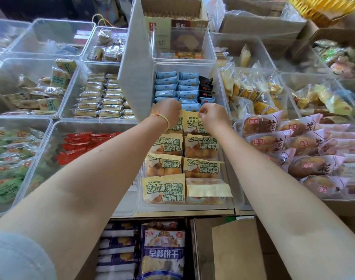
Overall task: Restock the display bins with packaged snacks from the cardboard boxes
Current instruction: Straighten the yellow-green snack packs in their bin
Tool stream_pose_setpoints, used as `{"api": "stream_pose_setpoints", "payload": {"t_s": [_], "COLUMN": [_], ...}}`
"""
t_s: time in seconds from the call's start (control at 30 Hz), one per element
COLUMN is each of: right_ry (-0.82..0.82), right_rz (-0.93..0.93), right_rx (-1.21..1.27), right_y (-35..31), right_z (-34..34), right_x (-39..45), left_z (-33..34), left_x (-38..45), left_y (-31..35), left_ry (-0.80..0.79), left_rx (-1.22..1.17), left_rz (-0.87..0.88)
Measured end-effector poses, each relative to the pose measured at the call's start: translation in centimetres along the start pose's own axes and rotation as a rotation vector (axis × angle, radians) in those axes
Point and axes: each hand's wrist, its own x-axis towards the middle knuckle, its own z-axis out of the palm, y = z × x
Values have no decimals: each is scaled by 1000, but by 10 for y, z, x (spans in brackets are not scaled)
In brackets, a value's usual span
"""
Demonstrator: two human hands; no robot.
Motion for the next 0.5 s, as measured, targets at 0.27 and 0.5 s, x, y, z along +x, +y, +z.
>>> {"api": "stream_pose_setpoints", "payload": {"t_s": [0.27, 0.5], "right_ry": [159, -374], "right_rz": [-91, -145], "right_rx": [-14, -66], "right_y": [-4, -38], "right_z": [-9, 13], "right_x": [-23, -42], "left_z": [6, 33], "left_x": [-30, -58], "left_y": [-7, -35], "left_ry": [260, 64], "left_rx": [-420, -504], "left_rz": [-120, -226]}}
